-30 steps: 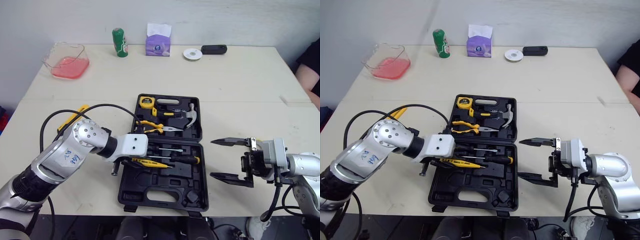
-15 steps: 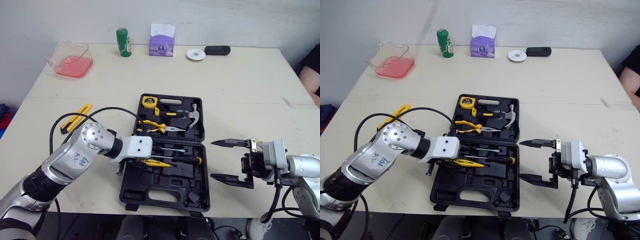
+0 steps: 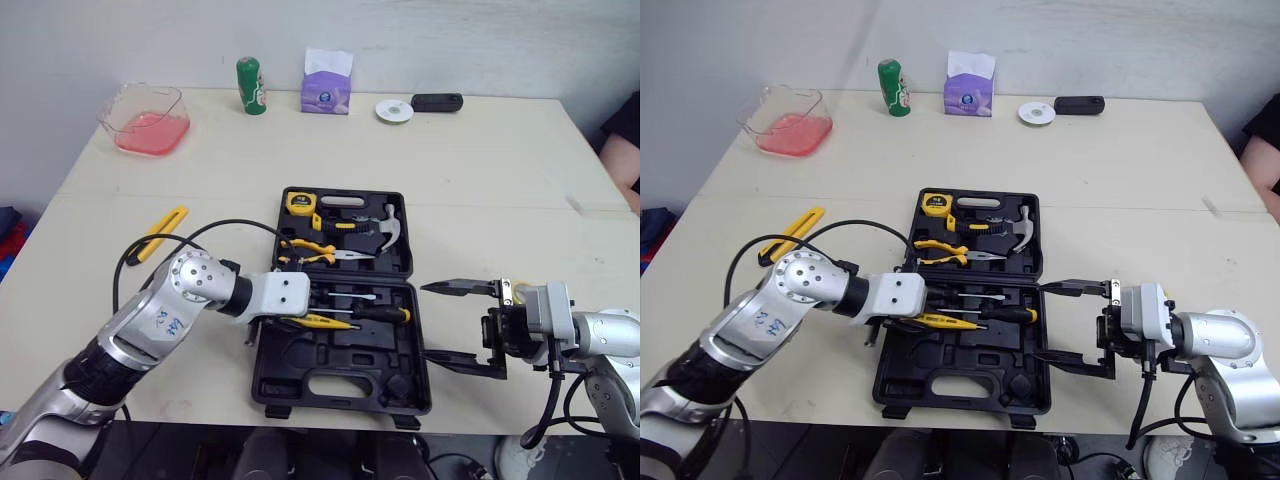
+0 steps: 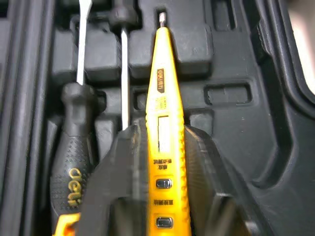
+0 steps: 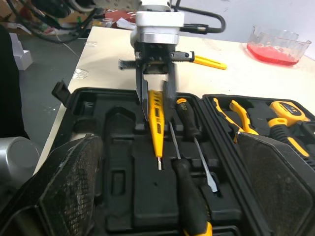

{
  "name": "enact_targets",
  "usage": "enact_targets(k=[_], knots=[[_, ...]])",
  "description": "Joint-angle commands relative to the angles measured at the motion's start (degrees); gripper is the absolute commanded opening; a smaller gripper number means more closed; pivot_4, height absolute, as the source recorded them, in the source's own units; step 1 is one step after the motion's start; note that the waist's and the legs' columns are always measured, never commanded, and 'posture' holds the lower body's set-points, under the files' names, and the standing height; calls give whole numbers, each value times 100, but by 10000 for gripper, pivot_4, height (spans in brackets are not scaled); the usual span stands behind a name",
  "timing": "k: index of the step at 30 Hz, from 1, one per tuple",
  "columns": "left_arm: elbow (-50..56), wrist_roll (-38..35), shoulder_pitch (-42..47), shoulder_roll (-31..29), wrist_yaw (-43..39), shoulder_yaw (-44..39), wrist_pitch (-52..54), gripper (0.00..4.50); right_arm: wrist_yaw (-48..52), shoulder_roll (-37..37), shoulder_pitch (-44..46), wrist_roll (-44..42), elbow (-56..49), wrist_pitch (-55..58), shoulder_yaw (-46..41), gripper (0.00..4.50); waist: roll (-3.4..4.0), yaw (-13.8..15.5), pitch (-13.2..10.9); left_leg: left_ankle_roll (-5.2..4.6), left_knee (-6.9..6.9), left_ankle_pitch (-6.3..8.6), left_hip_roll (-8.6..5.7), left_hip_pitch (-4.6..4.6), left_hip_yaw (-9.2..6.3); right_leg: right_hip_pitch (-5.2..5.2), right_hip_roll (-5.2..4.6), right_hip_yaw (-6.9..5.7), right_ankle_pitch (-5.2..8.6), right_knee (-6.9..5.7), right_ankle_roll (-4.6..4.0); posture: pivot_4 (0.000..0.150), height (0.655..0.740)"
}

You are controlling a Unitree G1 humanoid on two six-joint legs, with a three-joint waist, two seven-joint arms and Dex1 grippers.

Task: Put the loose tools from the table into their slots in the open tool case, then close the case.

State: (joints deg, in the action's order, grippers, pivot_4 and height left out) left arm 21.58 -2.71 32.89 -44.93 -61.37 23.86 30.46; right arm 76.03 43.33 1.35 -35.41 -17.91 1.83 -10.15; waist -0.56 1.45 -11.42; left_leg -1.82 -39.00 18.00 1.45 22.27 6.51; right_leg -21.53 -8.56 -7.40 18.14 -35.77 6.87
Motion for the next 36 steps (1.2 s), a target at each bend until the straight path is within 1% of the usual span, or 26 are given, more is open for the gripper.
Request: enact_targets(k=[1,2,3,7,12,18,20,21,22,26,27,28,29,30,33,36], knots=[[47,41,-76,-69,-128,-79,-442,35453,-5,16,-12,-135,-176,31,-61,45000,0,-7,0,1,2,0,0,0,0,-1,1,0,0,-8,0,1500,7400],[47,26,-88,-89,-183,-85,-520,38587,-10,16,-6,-135,-177,38,-61,45000,0,-15,0,1,2,0,0,0,0,-1,1,-1,0,-9,0,1500,7400],[63,-71,-106,-56,-199,-172,-545,42982,-19,12,9,-124,-177,40,-53,45000,0,-17,0,1,2,0,2,0,1,-1,3,0,0,-9,0,1500,7400],[54,-612,-276,141,-171,-735,-731,42982,-47,0,46,-105,-162,52,-36,45000,0,-12,0,1,-1,0,3,0,1,-1,2,0,0,-9,0,1500,7400],[-70,-1133,-567,237,-259,-1359,-1122,42982,-50,11,104,-97,-104,55,-24,45000,1,-12,0,1,-2,0,4,0,1,-1,1,-1,0,-8,0,1500,7400],[-424,-1953,-1035,475,-484,-2195,-1803,42982,-21,19,171,-66,3,30,-16,45000,1,-17,0,1,-3,1,5,-1,0,-1,1,-1,0,-9,-1,1500,7400],[-602,-2159,-1300,535,-514,-2453,-1926,37584,-29,8,185,-55,18,23,-12,45000,1,-23,0,1,-3,1,6,-1,0,-1,2,-2,0,-8,-1,1500,7400],[-693,-2068,-1373,536,-476,-2501,-2088,34878,-32,6,186,-57,18,26,-14,45000,1,-23,0,2,-2,1,6,-2,1,-1,1,-1,0,-8,-1,1500,7400],[-752,-2041,-1449,523,-504,-2523,-2187,31165,-31,10,183,-57,18,27,-17,45000,1,-21,0,3,-2,2,6,-2,1,-1,2,-1,0,-8,-1,1500,7400],[-869,-2051,-1760,528,-688,-2506,-2560,12007,4,39,181,-45,79,3,-54,45000,1,-15,0,2,-2,3,5,-1,2,-1,1,-2,0,-7,-1,1500,7400],[-884,-2069,-1803,555,-681,-2496,-2590,8257,5,41,187,-40,92,0,-56,45000,1,-7,0,2,-2,4,5,-1,2,-1,1,-2,0,-6,-1,1500,7400],[-896,-2063,-1846,578,-700,-2463,-2647,3538,9,45,192,-32,100,-6,-53,45000,1,-2,0,1,-2,5,5,-1,1,0,0,-2,-1,-5,-1,1500,7400],[-905,-2056,-1875,590,-717,-2440,-2690,284,13,48,194,-28,106,-12,-51,45000,1,-5,0,1,-2,4,5,-1,1,0,0,-3,-1,-3,-1,1500,7400],[-933,-1915,-1899,562,-648,-2330,-2589,284,13,45,190,-29,107,-17,-51,45000,1,-10,0,2,-2,5,5,-1,1,-1,-1,-2,-1,1,-1,1500,7400],[-986,-1813,-1910,628,-487,-2181,-2426,284,10,34,183,-41,115,-13,-50,45000,1,-15,0,3,-2,6,6,-2,2,-1,0,-1,0,9,-1,1500,7400],[-1064,-1621,-1899,661,-490,-1905,-2438,284,-5,18,163,-28,106,-36,-47,45000,1,-15,0,3,-1,6,6,-2,2,-1,1,-2,-1,7,-1,1500,7400]])
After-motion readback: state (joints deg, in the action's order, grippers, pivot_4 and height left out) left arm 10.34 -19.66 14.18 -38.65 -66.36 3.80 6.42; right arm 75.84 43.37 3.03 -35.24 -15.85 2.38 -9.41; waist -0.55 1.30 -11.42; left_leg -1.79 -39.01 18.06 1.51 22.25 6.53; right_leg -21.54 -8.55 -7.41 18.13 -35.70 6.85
